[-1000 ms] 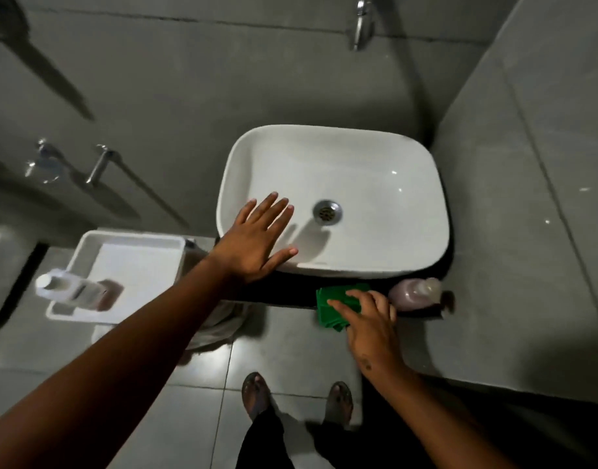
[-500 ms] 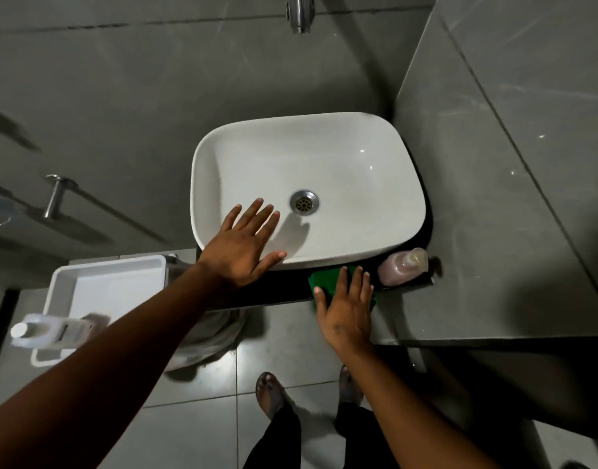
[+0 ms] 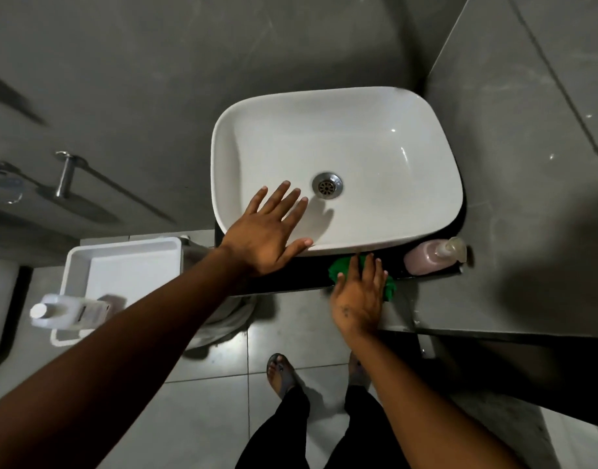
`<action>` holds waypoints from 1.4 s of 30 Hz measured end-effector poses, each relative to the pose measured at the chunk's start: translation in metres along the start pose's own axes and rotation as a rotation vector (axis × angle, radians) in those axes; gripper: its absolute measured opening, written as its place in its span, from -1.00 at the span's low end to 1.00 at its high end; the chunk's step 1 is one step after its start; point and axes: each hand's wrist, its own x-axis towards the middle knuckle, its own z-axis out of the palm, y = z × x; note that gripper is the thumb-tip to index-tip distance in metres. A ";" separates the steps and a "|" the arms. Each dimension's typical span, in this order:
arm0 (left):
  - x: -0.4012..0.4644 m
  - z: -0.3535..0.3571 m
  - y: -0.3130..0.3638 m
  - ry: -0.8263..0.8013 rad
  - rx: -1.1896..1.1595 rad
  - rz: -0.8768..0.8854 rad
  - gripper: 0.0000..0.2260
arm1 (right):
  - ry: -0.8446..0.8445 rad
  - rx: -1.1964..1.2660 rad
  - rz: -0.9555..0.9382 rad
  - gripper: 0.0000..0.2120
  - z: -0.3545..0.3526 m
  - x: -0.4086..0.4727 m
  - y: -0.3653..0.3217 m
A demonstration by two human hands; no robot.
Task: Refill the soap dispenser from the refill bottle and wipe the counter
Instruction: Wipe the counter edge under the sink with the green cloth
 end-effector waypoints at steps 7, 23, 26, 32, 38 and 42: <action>-0.014 -0.007 -0.038 -0.019 0.050 0.071 -0.24 | -0.120 -0.030 -0.288 -0.50 0.012 -0.025 -0.024; -0.017 -0.008 -0.108 0.066 0.056 0.200 -0.28 | -0.078 -0.048 -0.357 -0.44 0.056 -0.039 -0.130; -0.018 -0.005 -0.110 0.080 0.040 0.181 -0.26 | -0.187 -0.068 -0.559 -0.44 0.069 -0.048 -0.167; -0.022 -0.009 -0.105 0.078 0.032 0.161 -0.28 | -0.153 -0.030 -0.703 -0.45 0.052 -0.034 -0.101; -0.032 -0.014 -0.089 0.064 -0.031 0.044 -0.27 | -0.263 -0.051 -0.770 -0.51 0.060 -0.046 -0.140; -0.033 -0.008 -0.080 0.109 -0.033 0.021 -0.28 | -0.151 0.001 -0.552 -0.55 0.030 -0.035 -0.061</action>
